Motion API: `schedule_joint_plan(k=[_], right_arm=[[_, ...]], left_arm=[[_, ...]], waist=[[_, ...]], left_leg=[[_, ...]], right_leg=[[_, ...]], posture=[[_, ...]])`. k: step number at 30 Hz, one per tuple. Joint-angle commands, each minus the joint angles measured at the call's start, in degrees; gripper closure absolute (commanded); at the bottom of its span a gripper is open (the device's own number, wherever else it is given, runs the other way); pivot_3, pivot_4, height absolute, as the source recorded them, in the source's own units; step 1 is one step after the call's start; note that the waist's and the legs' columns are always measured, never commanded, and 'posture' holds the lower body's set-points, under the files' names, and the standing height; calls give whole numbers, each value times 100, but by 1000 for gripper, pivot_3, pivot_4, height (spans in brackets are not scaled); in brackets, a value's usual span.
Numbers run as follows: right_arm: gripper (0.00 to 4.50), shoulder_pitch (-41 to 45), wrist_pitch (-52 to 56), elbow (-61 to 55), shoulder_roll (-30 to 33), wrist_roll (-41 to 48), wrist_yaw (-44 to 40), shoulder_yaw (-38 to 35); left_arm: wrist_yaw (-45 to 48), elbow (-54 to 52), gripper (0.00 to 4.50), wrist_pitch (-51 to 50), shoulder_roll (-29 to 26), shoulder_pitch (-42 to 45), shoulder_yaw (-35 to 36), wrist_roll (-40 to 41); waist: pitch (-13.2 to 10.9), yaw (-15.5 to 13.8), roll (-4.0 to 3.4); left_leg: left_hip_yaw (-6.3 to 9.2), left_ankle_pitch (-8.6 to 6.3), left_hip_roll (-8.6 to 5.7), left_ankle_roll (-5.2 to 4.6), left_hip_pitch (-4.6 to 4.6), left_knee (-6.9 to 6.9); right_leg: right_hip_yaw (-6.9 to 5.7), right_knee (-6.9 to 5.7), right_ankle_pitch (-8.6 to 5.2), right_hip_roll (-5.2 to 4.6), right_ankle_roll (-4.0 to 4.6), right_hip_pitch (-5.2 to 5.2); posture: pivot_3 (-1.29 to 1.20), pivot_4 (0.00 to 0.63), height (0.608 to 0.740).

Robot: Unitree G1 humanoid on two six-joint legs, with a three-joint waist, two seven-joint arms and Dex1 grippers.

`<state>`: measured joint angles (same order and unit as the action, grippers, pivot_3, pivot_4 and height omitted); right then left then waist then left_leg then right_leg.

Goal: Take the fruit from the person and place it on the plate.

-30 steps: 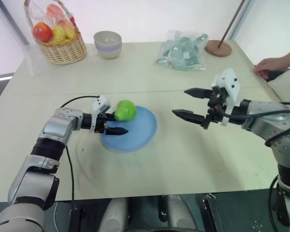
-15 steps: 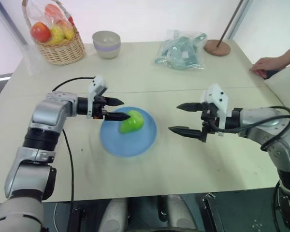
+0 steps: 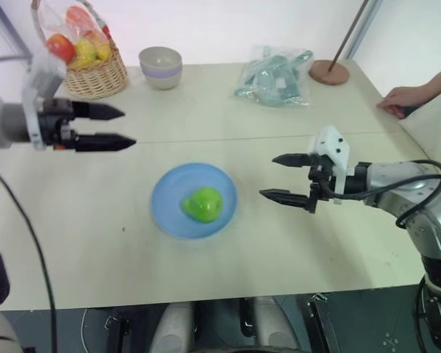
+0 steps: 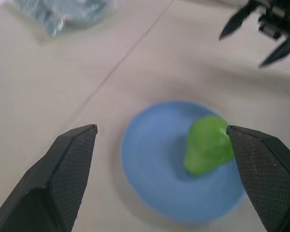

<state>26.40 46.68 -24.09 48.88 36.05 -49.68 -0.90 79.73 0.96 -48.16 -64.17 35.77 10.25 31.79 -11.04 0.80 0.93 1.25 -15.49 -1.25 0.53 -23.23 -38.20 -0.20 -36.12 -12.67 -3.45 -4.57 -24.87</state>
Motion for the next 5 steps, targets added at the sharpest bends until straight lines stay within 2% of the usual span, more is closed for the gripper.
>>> schedule_joint_plan(k=[1,5], right_arm=[[0,51,-152,10,128,-35,-121,-210],[0,108,-167,117,232,-27,-254,-265]], left_arm=[[-84,-717,16,48,-238,-689,597,156],[-219,-1123,16,77,-223,-1418,943,296]], waist=[[0,-24,1],[0,-35,2]], left_leg=[[2,0,0,0,-2,-1],[1,0,-2,0,-2,-2]], right_leg=[[-1,2,0,-2,0,0],[-1,4,-1,-10,3,2]], posture=[[0,150,740],[0,150,740]])
